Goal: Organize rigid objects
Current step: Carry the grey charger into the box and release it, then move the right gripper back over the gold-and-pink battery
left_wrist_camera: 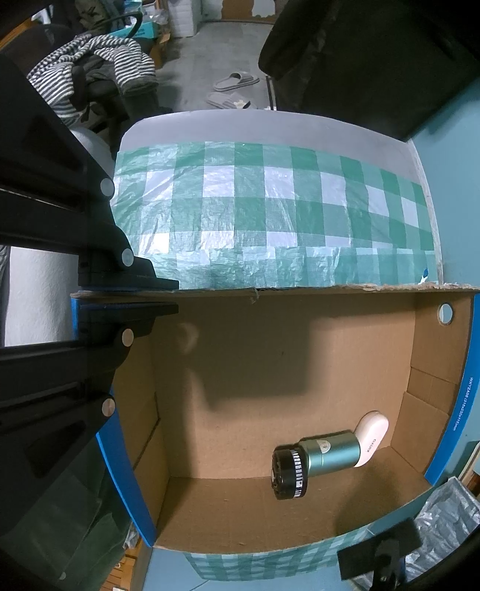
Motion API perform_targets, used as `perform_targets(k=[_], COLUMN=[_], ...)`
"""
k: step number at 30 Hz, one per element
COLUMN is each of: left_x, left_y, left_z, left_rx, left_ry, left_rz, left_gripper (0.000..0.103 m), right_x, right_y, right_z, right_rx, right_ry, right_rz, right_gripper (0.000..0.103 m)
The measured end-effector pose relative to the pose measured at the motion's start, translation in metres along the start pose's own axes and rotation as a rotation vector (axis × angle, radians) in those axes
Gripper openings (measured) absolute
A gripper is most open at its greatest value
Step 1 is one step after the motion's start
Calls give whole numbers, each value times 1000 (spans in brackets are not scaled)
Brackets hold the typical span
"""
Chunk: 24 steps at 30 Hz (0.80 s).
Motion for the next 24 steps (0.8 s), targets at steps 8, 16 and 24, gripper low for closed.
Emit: perform_targets(k=[8, 16, 24], left_x=[-1, -1, -1], left_y=[1, 1, 1], left_z=[2, 2, 3], left_rx=[3, 4, 0], left_ry=[3, 2, 3], left_rz=[3, 6, 7], left_gripper=[4, 4, 4], right_x=[-32, -51, -33], right_y=[15, 21, 22], right_z=[-6, -5, -15], right_rx=[68, 85, 75], right_ry=[61, 96, 39], right_rz=[51, 75, 58], right_gripper=[40, 40, 40])
Point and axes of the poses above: each gripper's, at about its wrist camera, not at the fingertips, and x roughly against the way its jaws point, y to its left, z to its underside, the point moved 4 cm from there along -x, roughly the way its jaws point, and after that the axes turned 14 degrees about -x, right-handed, at the moved point
